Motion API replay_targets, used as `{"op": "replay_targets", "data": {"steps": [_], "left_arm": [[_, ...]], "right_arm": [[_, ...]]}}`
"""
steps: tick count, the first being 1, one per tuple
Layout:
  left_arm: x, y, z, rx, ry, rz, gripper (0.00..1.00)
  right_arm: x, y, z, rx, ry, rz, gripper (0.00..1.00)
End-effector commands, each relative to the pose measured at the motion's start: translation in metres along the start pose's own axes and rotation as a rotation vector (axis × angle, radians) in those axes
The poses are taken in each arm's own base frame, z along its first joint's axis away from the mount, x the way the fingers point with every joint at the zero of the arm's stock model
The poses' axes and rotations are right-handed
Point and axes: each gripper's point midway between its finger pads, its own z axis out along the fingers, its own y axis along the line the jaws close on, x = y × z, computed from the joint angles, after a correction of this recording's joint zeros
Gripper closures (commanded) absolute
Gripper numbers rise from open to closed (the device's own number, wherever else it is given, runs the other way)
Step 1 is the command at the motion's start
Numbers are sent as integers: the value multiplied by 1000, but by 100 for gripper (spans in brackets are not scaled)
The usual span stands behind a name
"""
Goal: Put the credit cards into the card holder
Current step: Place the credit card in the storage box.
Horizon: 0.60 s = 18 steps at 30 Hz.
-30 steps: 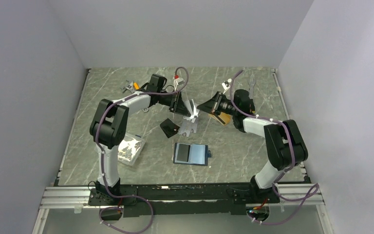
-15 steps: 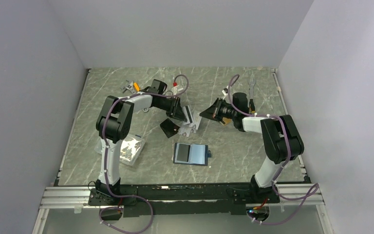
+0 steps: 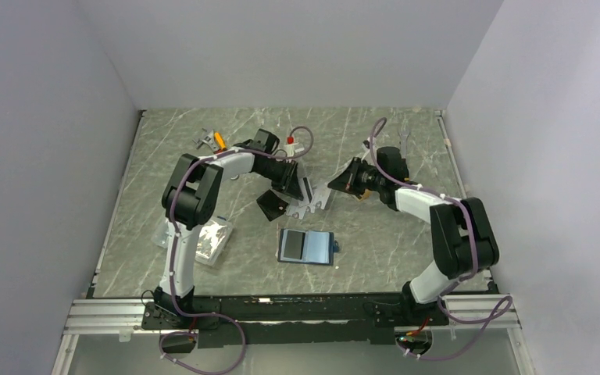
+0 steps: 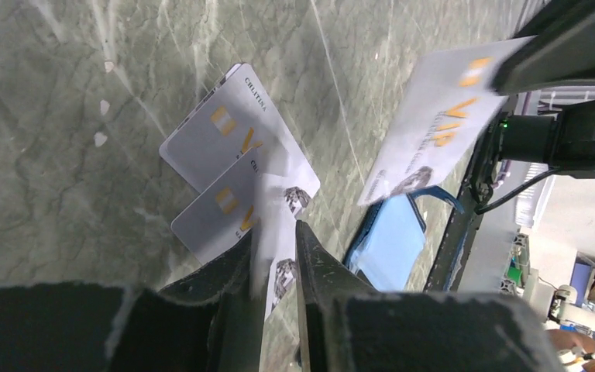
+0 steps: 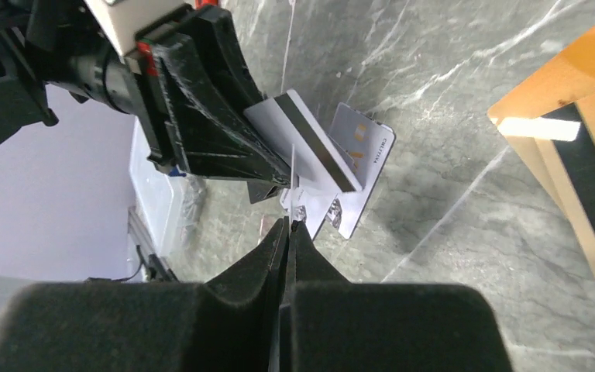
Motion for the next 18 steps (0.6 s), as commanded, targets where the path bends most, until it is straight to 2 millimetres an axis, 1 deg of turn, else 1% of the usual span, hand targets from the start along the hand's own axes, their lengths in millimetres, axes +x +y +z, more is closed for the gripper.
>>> {"op": "replay_targets", "data": {"steps": [1,4,6,7,9,10,12,14,15,16,18], "left_arm": [[-6,-1,5,-31,19,46,76],[-1,4,7,-78,46,62,75],[0,4,9,-111,63,85,73],[0,3,9,-121,71,105,71],[-2,2,7,-147,75,126,59],[-3,2,4,-167,75,134,56],[-5,1,-3,-199,68,156,45],[-8,-2,-12,-233,62,178,39],[-10,-4,-16,-245,58,188,10],[-11,-7,-21,-262,53,200,2],[-13,-14,-29,-285,56,229,1]], "right_arm": [[-24,14,-20,36,-82,-106,100],[-25,21,-26,29,-99,-118,100],[-26,26,-30,21,-106,-122,100],[-26,28,-31,16,-108,-126,100],[-26,32,-33,6,-109,-131,100],[-26,33,-35,4,-108,-131,100],[-25,36,-37,-4,-105,-134,100],[-24,40,-39,-15,-107,-137,100],[-23,41,-40,-23,-105,-137,100],[-23,43,-42,-31,-107,-138,100],[-22,48,-43,-48,-107,-137,100]]}}
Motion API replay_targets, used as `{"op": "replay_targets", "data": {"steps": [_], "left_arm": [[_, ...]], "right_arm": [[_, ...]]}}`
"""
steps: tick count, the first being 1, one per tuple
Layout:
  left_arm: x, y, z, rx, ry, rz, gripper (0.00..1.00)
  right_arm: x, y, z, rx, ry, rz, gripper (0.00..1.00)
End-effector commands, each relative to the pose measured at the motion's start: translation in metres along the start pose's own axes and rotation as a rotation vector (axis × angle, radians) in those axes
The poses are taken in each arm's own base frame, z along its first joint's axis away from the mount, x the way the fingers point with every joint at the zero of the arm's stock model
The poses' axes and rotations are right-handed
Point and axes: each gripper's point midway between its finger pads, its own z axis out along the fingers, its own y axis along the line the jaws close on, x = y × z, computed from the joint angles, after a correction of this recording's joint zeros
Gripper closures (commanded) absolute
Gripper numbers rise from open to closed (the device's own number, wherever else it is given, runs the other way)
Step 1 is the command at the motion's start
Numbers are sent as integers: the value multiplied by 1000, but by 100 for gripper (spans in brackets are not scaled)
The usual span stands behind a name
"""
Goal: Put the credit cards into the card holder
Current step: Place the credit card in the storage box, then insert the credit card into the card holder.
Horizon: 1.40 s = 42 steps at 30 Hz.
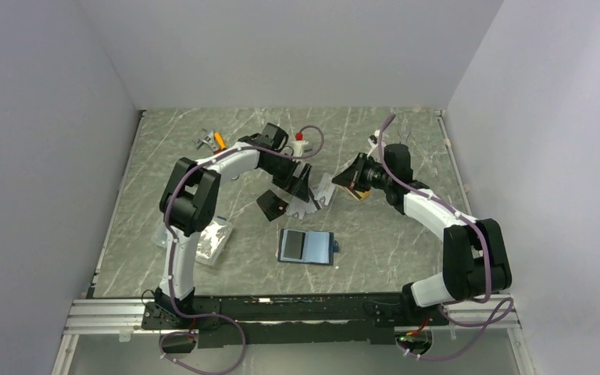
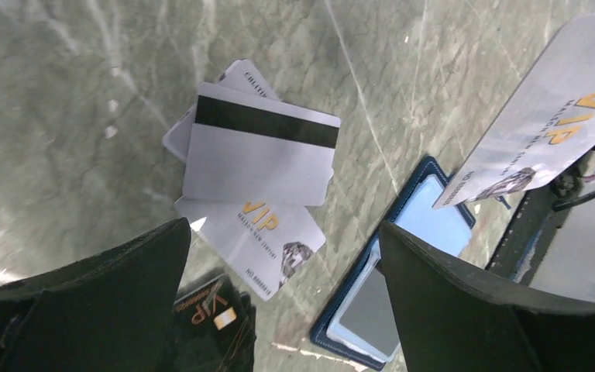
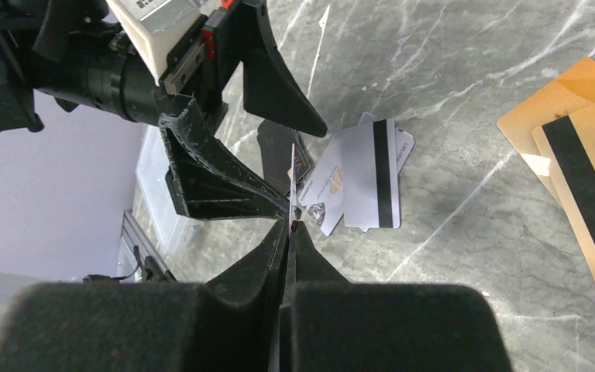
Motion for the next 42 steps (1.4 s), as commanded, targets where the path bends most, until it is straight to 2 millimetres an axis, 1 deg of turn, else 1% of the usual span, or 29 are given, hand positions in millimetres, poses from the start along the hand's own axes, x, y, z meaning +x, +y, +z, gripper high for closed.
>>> {"op": "replay_targets", "data": {"steps": [1,3,7,9,14,17,19,21,22,24,25,26,27,28,29,31,32,33,35,37,39,42], "left_arm": [[-9,-3,-33,-125,-7,92,1],[-9,-8,-44,-142,-10,113,1],[-11,-30,-70,-140,-39,172,1],[-19,-50,-89,-116,-74,214,1],[-50,-109,-144,-58,-204,382,1],[-61,-133,-176,-72,-230,503,1],[-66,-145,-200,-114,-255,599,1],[-62,-152,-219,-131,-275,671,1],[-64,-148,-226,-164,-305,676,1],[-59,-118,-230,-277,-308,625,1],[-53,-109,-227,-287,-266,611,1],[-48,-110,-227,-266,-218,604,1],[-46,-113,-228,-246,-180,601,1],[-49,-117,-233,-247,-186,598,1],[-53,-121,-240,-270,-219,622,1],[-63,-133,-257,-337,-350,685,1],[-66,-134,-265,-375,-407,692,1],[-65,-130,-269,-419,-443,659,1],[-53,-125,-259,-384,-427,628,1],[-38,-133,-246,-281,-383,628,1],[-33,-149,-240,-188,-406,633,2],[-26,-178,-234,-14,-434,616,7]], "right_arm": [[-8,20,-11,-62,-29,-40,100],[-9,25,-13,-79,-30,-45,100],[-11,39,-18,-130,-24,-61,100],[-11,48,-21,-173,-25,-73,100],[-12,73,-30,-283,-19,-116,100],[-8,87,-37,-367,-3,-140,100],[-6,95,-41,-406,5,-166,100],[-4,99,-43,-420,3,-190,100],[-4,103,-45,-428,-1,-202,100],[-3,109,-47,-444,-2,-222,100],[-2,112,-48,-453,-2,-234,100],[-1,116,-49,-462,0,-245,100],[0,119,-49,-468,1,-256,100],[0,122,-51,-477,-2,-268,100],[1,126,-52,-490,-4,-281,100],[5,133,-55,-515,-4,-303,100],[7,137,-56,-526,-1,-318,100],[8,140,-56,-534,4,-328,100],[10,150,-58,-550,7,-358,100],[11,159,-61,-562,12,-382,100],[10,169,-65,-577,9,-406,100],[9,185,-72,-602,6,-440,100]]}}
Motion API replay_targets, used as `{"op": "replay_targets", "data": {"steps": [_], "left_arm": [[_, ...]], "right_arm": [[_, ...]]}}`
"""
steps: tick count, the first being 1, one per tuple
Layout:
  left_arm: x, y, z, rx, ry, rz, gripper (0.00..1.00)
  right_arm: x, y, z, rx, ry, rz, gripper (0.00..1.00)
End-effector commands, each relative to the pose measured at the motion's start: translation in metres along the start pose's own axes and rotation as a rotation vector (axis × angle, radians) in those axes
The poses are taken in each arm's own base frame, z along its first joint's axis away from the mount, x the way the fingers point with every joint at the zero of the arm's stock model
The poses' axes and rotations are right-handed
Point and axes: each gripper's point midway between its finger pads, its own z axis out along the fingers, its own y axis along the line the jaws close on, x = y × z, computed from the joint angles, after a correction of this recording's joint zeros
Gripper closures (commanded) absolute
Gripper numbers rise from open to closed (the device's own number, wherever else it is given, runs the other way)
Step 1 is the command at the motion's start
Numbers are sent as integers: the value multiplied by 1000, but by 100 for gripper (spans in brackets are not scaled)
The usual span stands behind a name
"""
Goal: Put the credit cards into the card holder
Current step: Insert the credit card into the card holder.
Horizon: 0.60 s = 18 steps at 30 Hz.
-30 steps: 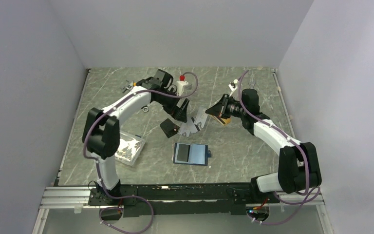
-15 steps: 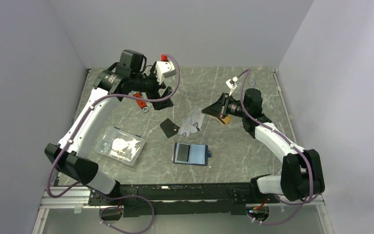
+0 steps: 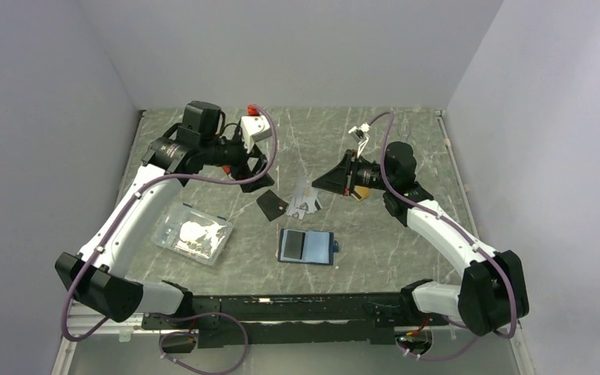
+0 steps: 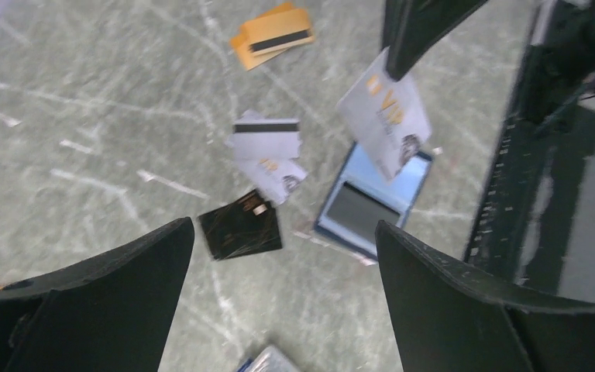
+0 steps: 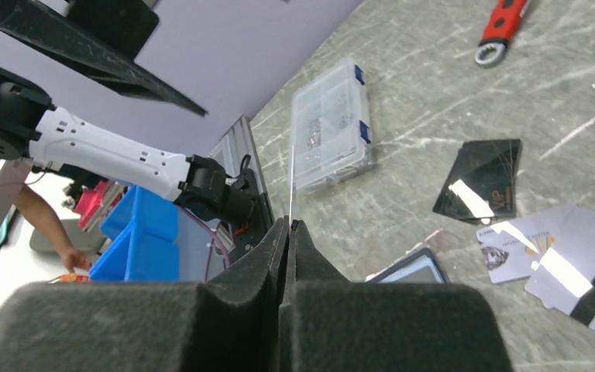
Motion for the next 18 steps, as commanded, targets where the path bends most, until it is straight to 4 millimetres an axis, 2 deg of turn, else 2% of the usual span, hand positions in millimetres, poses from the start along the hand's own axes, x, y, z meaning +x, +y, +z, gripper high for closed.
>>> {"op": "replay_targets", "data": {"steps": [1,3,5,11,18], "left_arm": [[-27,-43,-2,238,-150,-48,8],[-28,-62,-1,362,-177,-89,8],[-27,-71,-1,422,-198,-108,7],[-23,-85,-1,526,-222,-117,9],[-18,-92,0,589,-237,-140,12]], "right_arm": [[-29,43,-1,-76,-36,-167,100],[-32,54,0,-94,-35,-188,100],[-33,64,2,-117,-26,-199,100],[-30,91,7,-214,0,-214,100],[-32,102,10,-258,11,-221,100]]}}
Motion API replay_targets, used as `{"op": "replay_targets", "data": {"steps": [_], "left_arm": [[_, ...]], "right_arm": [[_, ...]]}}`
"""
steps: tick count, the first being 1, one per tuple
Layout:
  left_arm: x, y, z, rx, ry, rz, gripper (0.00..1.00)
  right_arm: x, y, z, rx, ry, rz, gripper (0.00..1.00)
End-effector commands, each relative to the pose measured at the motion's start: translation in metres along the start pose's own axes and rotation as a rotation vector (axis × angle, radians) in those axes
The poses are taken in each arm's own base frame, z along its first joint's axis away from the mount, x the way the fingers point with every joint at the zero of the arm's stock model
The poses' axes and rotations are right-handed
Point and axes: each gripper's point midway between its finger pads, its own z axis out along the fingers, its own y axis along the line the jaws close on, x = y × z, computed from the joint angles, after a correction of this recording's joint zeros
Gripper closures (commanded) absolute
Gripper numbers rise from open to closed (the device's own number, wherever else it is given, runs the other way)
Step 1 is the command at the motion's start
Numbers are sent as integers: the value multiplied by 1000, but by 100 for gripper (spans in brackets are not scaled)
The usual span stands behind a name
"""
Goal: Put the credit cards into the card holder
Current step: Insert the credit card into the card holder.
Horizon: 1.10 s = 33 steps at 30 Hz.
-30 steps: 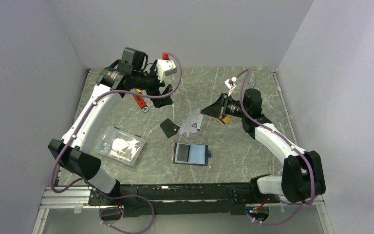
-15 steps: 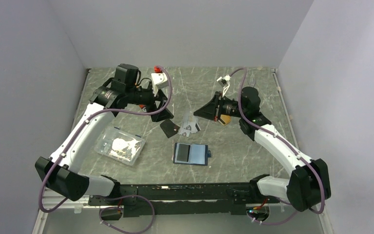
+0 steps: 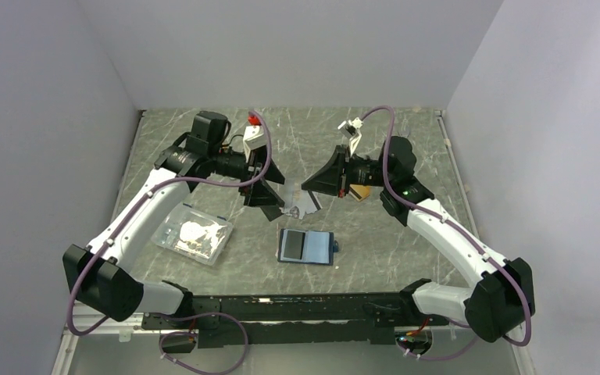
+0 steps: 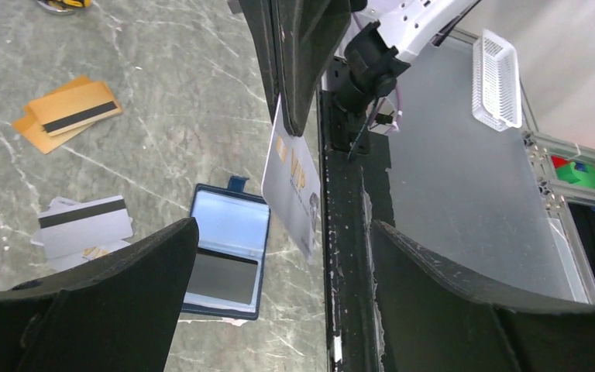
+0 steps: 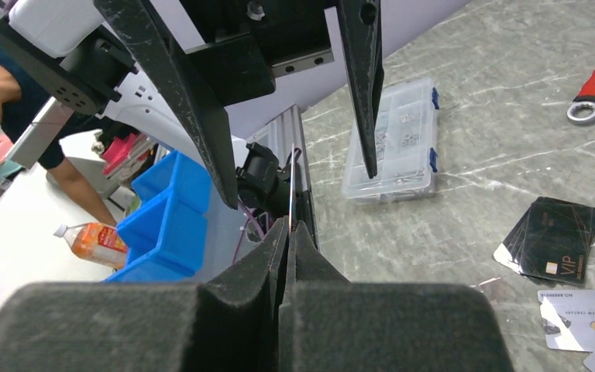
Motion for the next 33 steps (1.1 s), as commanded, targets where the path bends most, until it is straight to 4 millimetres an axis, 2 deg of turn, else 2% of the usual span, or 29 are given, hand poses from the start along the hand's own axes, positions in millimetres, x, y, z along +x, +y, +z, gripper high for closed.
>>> {"op": "replay_targets", "data": {"steps": [1,5,8,11,18,23,28,33], "left_arm": [[-4,-14,2,101,-42,10,13],[-3,-16,3,126,-45,4,18],[-3,-18,4,147,-46,-3,26],[-4,-21,5,168,-52,-13,42],[-5,-20,8,155,-50,-15,67],[-6,-15,8,124,-51,-26,98],[-7,-16,8,123,-56,-36,100],[-14,-19,5,138,-73,-54,100]], "right_arm": [[-25,25,2,-78,-34,-96,100],[-30,25,3,-77,-46,-103,100],[-33,23,4,-64,-60,-106,100],[-35,20,7,-57,-67,-106,100],[-35,22,15,-55,-64,-114,100],[-36,22,16,-33,-78,-123,100],[-35,22,16,-19,-88,-118,98],[-19,23,13,-48,-91,-55,72]]}}
